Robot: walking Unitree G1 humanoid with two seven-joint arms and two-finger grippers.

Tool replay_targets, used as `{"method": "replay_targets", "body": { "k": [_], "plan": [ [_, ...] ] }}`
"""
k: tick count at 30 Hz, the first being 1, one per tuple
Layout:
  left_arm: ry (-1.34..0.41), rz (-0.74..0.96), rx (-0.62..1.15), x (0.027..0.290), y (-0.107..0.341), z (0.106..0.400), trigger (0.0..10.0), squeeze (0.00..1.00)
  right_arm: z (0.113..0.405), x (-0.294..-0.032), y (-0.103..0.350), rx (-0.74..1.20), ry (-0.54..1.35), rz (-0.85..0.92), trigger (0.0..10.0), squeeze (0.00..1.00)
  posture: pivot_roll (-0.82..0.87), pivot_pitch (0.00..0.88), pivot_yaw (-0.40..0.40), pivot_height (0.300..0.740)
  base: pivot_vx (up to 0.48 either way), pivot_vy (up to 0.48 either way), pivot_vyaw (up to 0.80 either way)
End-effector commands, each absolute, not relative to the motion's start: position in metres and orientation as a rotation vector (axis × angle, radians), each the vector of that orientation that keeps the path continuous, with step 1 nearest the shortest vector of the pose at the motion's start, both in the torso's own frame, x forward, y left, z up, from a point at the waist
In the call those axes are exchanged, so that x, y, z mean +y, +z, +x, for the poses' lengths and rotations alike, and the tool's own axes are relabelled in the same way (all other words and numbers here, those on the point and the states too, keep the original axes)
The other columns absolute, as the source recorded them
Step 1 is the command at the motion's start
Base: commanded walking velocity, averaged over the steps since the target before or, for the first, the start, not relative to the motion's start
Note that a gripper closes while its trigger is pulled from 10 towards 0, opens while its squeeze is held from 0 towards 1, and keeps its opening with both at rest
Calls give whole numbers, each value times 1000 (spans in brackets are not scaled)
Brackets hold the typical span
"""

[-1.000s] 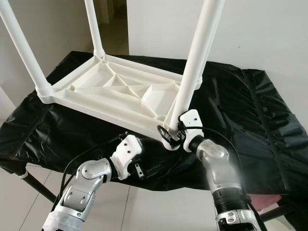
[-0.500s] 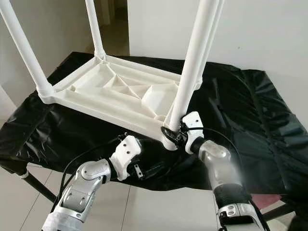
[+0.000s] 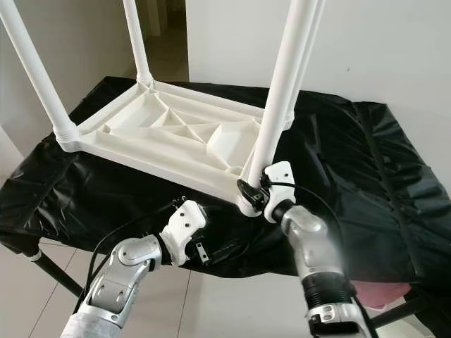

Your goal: Building children table

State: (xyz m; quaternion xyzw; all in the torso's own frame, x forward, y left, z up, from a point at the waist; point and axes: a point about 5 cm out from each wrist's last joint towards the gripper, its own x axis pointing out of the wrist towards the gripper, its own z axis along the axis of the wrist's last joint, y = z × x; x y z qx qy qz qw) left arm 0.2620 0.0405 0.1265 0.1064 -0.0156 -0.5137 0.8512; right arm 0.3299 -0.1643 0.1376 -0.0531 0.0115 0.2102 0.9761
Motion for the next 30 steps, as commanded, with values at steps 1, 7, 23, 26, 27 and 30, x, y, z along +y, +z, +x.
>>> {"method": "replay_targets", "body": {
  "k": [1,7,23,26,27,30],
  "plan": [
    [-930,225,-51,43,129,267,10000,0,328,-162,142,27,346,-95,10000,0,-42,37,-14,740,0,0,0],
    [-933,225,-49,43,129,266,10000,0,323,-153,146,19,330,-66,10000,0,-44,40,-12,740,0,0,0],
    [-914,213,-46,45,129,266,10000,0,295,-134,140,27,-149,59,10000,0,-37,55,-15,740,0,0,0],
    [-914,215,-45,46,129,266,10000,0,295,-137,142,28,-153,57,10000,0,-39,58,-14,740,0,0,0],
    [-913,217,-46,46,129,267,10000,0,295,-138,143,25,-152,51,10000,0,-40,58,-14,740,0,0,0],
    [-913,219,-46,46,130,267,10000,0,295,-138,144,24,-152,47,10000,0,-40,58,-14,740,0,0,0]
  ]
}}
